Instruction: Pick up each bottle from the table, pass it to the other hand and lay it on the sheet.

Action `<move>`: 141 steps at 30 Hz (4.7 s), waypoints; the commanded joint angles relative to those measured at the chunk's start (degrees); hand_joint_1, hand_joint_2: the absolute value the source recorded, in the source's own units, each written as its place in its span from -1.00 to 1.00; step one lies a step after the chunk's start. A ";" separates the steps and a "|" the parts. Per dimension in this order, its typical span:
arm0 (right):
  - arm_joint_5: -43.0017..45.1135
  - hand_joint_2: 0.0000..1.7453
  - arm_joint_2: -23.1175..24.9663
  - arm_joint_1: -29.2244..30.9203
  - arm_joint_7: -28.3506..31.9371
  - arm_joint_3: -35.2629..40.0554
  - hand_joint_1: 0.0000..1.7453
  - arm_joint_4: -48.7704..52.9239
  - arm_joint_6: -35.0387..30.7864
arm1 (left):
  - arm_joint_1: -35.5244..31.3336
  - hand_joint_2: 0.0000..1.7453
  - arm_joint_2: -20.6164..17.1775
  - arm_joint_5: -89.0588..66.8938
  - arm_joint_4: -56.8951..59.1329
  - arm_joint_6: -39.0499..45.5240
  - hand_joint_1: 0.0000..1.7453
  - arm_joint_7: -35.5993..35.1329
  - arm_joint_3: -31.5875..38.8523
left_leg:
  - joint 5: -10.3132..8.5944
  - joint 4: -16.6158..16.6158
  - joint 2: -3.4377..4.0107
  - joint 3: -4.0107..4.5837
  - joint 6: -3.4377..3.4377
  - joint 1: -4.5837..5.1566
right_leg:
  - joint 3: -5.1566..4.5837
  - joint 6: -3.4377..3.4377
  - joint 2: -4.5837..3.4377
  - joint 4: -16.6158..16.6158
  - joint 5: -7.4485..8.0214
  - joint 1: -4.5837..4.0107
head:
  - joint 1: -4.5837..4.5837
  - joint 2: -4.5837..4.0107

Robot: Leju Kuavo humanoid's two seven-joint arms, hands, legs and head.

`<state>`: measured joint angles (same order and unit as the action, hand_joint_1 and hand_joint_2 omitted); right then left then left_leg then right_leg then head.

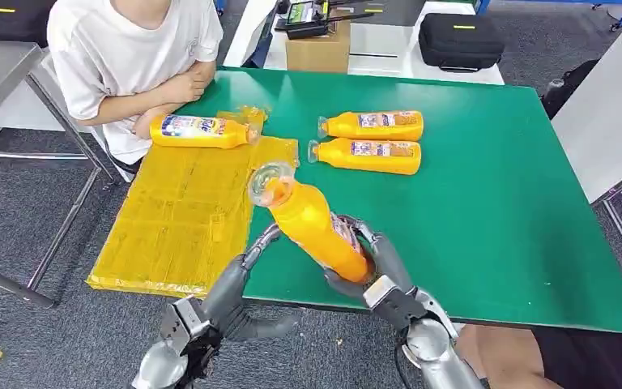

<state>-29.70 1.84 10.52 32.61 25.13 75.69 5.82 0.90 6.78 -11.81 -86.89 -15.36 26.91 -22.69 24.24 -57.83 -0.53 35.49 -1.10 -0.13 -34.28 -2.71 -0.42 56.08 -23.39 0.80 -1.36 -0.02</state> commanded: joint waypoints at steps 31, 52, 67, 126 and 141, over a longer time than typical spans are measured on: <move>-5.47 1.00 2.83 2.55 0.20 16.40 1.00 -11.36 -13.79 | -5.33 1.00 1.00 16.92 5.69 2.13 -0.96 -10.54 -9.46 | 0.04 0.04 0.00 -0.20 0.04 0.01 | 0.21 0.06 0.05 -0.03 -0.08 -0.01 | -0.02 0.02; -4.98 1.00 5.54 3.91 -4.64 13.96 -0.96 -17.92 -15.96 | -2.53 1.00 -0.71 27.75 6.18 0.59 1.00 -17.61 -9.09 | 0.11 0.05 0.15 -0.33 0.07 0.00 | 0.31 0.10 -0.07 -0.03 -0.11 -0.02 | -0.02 0.02; -3.75 1.00 6.88 2.42 -4.32 12.69 -1.00 -16.96 -19.37 | -2.04 1.00 1.30 32.28 7.85 3.67 1.00 -20.22 -7.54 | 0.07 0.04 0.05 -0.23 0.06 0.00 | 0.23 0.08 0.01 -0.02 -0.09 -0.01 | -0.02 0.02; 1.09 -1.00 8.13 -5.17 1.32 8.44 -1.00 -2.40 -24.72 | -38.43 1.00 -12.70 -57.13 54.88 23.20 1.00 -26.22 4.27 | 0.03 0.06 0.15 -0.34 0.12 -0.05 | 0.29 0.11 0.01 0.04 -0.11 -0.06 | 0.00 0.02; 4.09 -1.00 9.45 -3.35 3.13 6.06 -1.00 -5.67 -20.87 | -39.88 1.00 -11.82 -60.57 58.43 17.18 0.86 -24.49 2.72 | -0.07 0.05 0.00 -0.18 0.10 -0.02 | 0.18 0.08 0.07 0.04 -0.04 -0.02 | 0.00 0.02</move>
<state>-25.70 11.85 5.43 35.41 32.57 72.11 -15.56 -36.48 -4.87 -72.56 -34.64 3.45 1.62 -17.81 24.13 -57.83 -0.60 35.50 -1.04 -0.14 -34.27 -2.71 -0.35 56.16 -23.39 0.80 -1.36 0.00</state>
